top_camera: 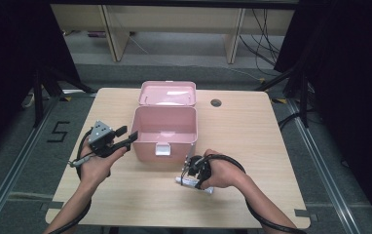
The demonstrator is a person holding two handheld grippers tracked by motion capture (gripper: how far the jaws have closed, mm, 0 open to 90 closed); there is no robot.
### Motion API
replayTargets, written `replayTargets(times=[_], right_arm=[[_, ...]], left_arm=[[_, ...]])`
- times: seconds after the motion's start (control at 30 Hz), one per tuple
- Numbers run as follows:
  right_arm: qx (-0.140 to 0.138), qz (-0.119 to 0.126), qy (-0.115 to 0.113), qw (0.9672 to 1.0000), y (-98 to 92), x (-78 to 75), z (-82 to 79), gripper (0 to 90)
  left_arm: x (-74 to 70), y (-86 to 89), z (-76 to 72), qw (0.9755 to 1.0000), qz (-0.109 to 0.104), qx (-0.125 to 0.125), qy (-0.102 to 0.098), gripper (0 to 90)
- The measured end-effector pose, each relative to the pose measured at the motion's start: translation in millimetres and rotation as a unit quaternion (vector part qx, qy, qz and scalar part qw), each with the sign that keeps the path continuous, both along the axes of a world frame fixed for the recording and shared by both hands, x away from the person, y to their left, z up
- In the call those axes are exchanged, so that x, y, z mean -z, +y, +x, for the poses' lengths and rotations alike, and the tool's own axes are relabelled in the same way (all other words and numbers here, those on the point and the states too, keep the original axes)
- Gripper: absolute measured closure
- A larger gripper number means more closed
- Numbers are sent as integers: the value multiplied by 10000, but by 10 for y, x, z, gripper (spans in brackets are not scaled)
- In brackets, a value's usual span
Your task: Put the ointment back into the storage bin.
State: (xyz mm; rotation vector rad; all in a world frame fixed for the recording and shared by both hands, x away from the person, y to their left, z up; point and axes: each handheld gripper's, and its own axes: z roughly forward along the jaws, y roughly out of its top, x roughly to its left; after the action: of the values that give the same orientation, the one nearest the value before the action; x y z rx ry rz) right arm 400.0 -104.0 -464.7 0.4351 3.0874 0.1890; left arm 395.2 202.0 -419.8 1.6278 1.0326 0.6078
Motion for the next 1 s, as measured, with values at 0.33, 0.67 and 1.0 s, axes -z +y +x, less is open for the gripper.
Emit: replayTargets(times=[0.33, 0.67, 1.0], right_arm=[[-161, -201, -21, 9997, 38, 57, 4, 649], [-117, -145, 127, 9997, 66, 86, 5, 657], [-150, -171, 162, 9996, 82, 112, 24, 677]], left_arm=[[20, 13, 0, 10000, 2, -13, 17, 492], [25, 27, 0, 10000, 12, -18, 30, 492], [39, 29, 3, 10000, 18, -11, 44, 493]])
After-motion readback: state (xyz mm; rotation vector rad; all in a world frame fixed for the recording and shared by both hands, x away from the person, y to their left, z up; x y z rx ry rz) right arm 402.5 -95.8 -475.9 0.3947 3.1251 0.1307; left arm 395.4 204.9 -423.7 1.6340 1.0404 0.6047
